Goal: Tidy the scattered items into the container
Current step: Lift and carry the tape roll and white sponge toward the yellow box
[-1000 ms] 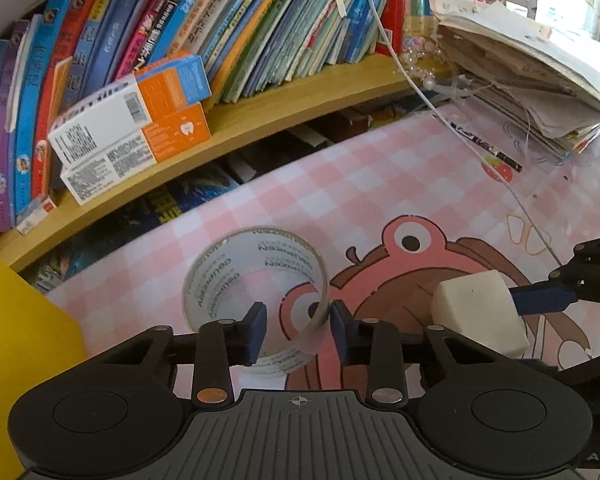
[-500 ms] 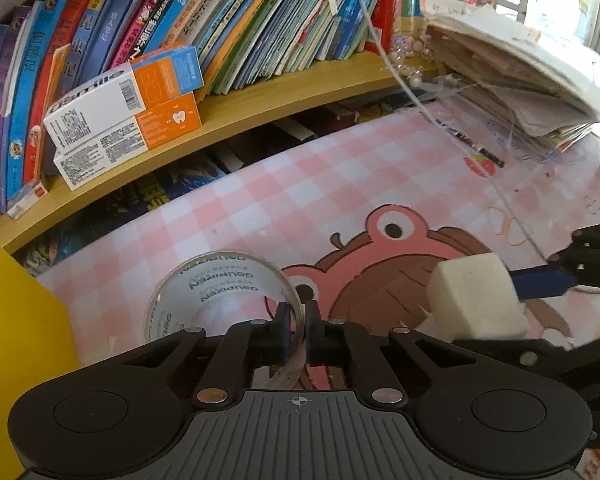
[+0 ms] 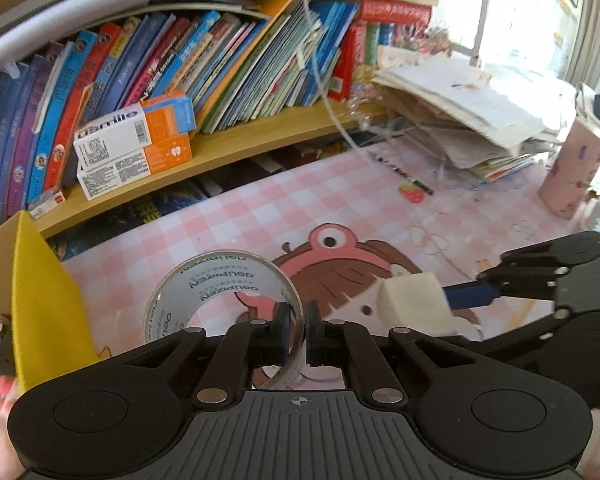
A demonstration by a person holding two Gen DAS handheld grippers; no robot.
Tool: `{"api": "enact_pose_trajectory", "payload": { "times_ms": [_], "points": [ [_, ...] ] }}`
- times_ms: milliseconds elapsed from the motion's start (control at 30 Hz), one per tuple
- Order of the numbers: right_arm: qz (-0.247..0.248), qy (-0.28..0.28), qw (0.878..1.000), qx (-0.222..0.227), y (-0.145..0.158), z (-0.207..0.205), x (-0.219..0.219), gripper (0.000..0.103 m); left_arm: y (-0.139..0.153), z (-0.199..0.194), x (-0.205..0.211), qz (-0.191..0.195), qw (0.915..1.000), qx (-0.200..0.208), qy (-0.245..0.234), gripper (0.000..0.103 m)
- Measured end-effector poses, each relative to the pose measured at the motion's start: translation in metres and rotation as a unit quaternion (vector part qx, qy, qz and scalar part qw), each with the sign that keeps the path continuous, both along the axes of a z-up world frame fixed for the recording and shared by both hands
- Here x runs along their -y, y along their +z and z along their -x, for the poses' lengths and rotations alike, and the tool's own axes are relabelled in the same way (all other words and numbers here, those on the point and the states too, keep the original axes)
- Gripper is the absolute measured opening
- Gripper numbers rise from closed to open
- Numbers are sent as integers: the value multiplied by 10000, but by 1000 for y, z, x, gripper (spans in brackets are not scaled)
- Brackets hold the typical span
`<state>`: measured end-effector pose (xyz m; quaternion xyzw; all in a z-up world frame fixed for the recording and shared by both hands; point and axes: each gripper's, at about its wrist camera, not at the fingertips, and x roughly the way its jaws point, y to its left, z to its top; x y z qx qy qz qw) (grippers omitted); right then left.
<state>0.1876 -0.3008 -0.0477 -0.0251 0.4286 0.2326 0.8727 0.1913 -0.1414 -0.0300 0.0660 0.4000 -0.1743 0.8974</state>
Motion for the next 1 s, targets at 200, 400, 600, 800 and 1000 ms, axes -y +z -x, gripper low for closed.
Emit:
{"api": "enact_pose_trajectory", "payload": {
  "times_ms": [200,400,600,800,1000],
  "points": [
    [39,30,10000,51,9,23,2,46,17,40,-6,115,9999,77,-41,6],
    [29,27,9999,162,22,42,2,46,27,70,-10,271,9996,121,-23,6],
    [49,32,9997,229,29,58,-2,46,35,85,-13,381,9990,214,-112,6],
    [52,-62,9997,232,33,72,-7,46,37,99,-20,397,9987,228,-213,6],
    [36,-193,9995,247,38,85,-18,46,39,111,-36,419,9984,254,-272,6]
  ]
}}
